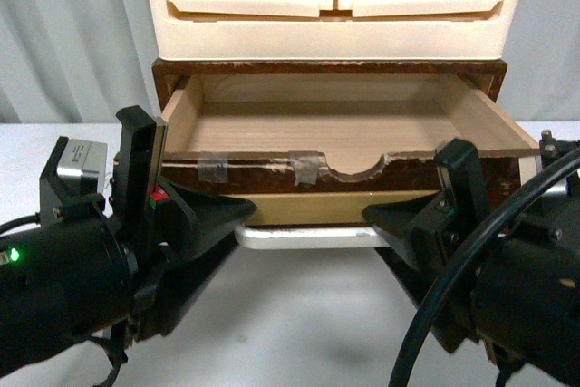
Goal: Open drawer
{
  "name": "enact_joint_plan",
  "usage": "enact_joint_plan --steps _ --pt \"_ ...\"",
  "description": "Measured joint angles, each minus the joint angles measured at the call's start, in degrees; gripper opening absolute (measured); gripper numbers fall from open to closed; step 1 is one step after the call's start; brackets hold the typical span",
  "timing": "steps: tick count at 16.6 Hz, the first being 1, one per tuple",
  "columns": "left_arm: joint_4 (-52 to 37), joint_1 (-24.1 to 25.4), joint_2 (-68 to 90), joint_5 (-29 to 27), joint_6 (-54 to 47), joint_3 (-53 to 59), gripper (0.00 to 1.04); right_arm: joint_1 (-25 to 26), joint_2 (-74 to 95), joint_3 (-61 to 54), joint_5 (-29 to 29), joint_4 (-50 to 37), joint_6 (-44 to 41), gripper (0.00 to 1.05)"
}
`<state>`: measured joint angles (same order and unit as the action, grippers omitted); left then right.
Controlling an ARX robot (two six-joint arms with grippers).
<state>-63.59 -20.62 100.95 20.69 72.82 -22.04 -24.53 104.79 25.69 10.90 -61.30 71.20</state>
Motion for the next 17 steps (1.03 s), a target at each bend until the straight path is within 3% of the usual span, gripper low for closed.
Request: enact_joint_plan --steps 1,3,4,5,6,7,8,10,11,12,16,17 --pt "2.75 0.15 -2.73 1.03 -1.05 0.07 0.41 0.35 -2.05 -0.13 -0.15 3.06 -2.93 0.53" --pt "19.85 5.05 -16.74 5.20 -9.51 0.09 0.68 3.32 -12.57 0.04 1.97 15.21 -10.14 0.79" --pt "26.38 7.56 -23.63 5.11 -14.05 0.07 0.78 3.52 -14.58 0.07 2.01 16.13 -12.04 0.90" --pt "16.20 6.56 -23.89 -3.28 -21.29 2.12 0.76 2.60 -13.03 -1.01 -2.51 10.08 -15.23 0.92" --pt "4.35 4.44 -22.69 -18.29 -37.13 6.71 0.62 0.90 -9.49 -6.38 -16.74 -3.48 -29.68 0.78" --pt "1.70 5.35 -22.84 -25.83 -46.64 10.91 0.53 2.95 -11.32 -9.97 -24.98 -9.60 -42.60 0.67" --pt "1.73 9.16 -27.71 -33.27 -58.90 13.66 0.37 7.87 -18.99 -12.81 -29.27 -12.22 -56.08 0.51" --pt "5.31 10.49 -36.41 -29.79 -69.13 15.72 0.10 9.75 -26.08 -17.73 -24.87 -7.65 -67.04 0.25" --pt "7.80 11.98 -38.71 -29.51 -70.27 17.42 0.02 11.91 -30.05 -19.34 -24.00 -3.78 -68.89 0.13" --pt "9.99 13.05 -41.29 -29.00 -70.90 18.40 0.02 13.29 -35.58 -19.54 -22.95 1.11 -69.64 0.02" --pt "18.62 15.72 -53.40 -25.64 -71.78 20.31 0.02 16.98 -49.42 -22.75 -18.88 10.38 -70.79 0.02" --pt "21.57 19.50 -56.57 -21.55 -71.82 20.96 0.02 17.79 -52.68 -23.52 -17.99 12.92 -70.84 0.02"
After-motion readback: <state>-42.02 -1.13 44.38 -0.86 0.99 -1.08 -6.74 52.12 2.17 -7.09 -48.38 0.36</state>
